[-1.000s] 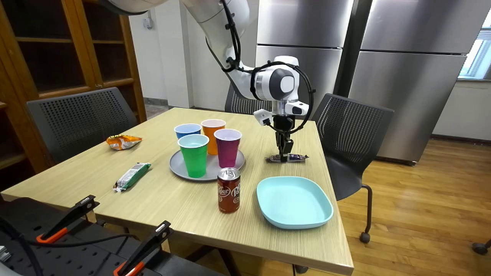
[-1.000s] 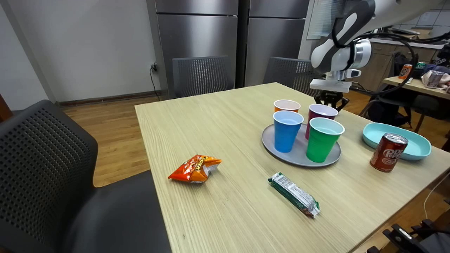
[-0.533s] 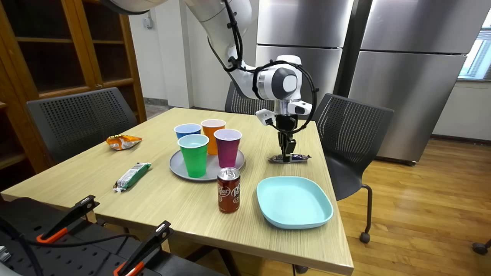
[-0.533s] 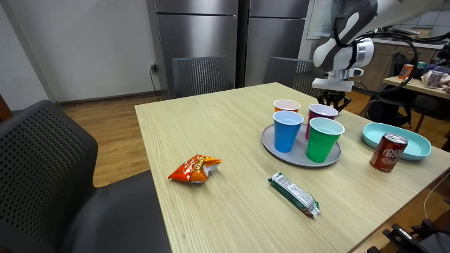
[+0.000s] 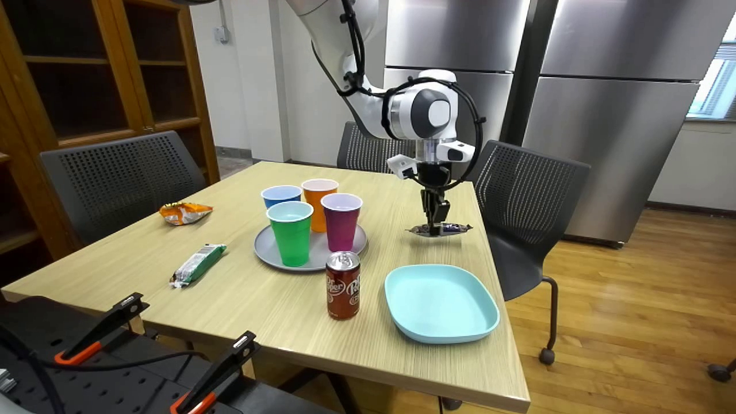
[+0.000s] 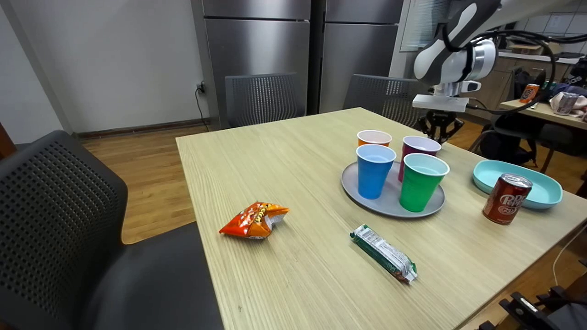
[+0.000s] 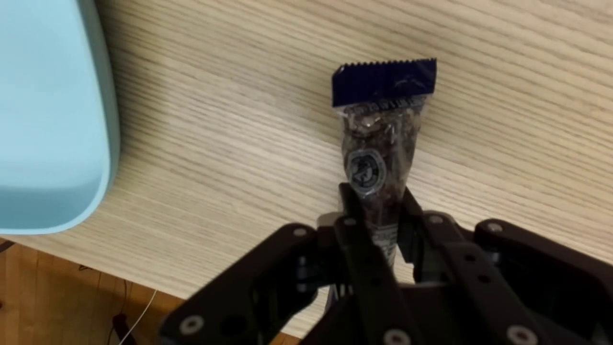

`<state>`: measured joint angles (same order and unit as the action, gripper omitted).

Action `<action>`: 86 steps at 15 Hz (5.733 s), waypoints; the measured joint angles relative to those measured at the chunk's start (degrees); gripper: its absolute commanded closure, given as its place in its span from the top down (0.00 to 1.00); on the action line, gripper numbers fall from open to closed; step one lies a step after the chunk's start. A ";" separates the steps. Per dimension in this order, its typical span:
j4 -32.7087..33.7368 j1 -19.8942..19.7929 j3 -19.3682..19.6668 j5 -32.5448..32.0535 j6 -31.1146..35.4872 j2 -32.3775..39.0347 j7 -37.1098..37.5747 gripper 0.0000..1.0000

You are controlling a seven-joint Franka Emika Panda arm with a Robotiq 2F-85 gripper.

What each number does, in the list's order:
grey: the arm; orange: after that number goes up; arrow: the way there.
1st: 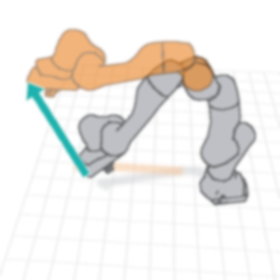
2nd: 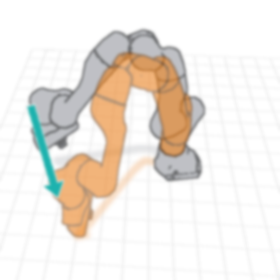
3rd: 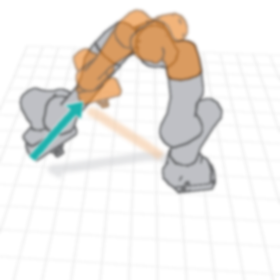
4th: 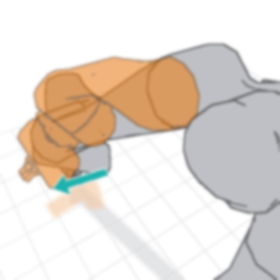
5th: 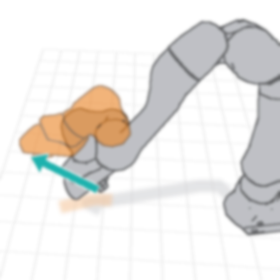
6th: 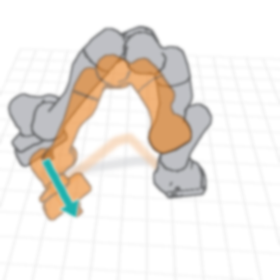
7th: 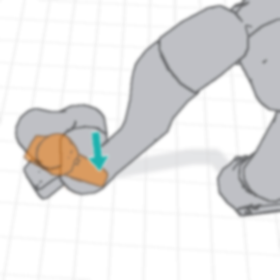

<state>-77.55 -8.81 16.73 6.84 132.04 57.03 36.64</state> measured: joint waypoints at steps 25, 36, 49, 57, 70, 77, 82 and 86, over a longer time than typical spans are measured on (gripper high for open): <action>-39.21 0.29 2.81 -0.06 17.48 -23.61 -5.45 0.05; -46.63 0.30 7.15 -4.68 22.53 -25.65 -9.72 0.05; -49.65 0.30 8.01 -4.74 21.81 -25.66 -11.48 0.05; -49.74 0.30 8.59 -4.74 20.64 -25.66 -11.43 0.65; -49.71 0.48 7.13 -4.59 19.97 -32.08 -11.93 1.00; -52.38 -0.38 1.02 -1.59 19.97 -39.04 -20.51 1.00; -55.23 -0.71 -4.16 2.05 19.93 -43.59 -31.09 1.00; -57.83 -0.72 -7.63 4.38 19.68 -46.35 -38.97 1.00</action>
<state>-135.38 -9.53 9.10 11.23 151.72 10.68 -2.33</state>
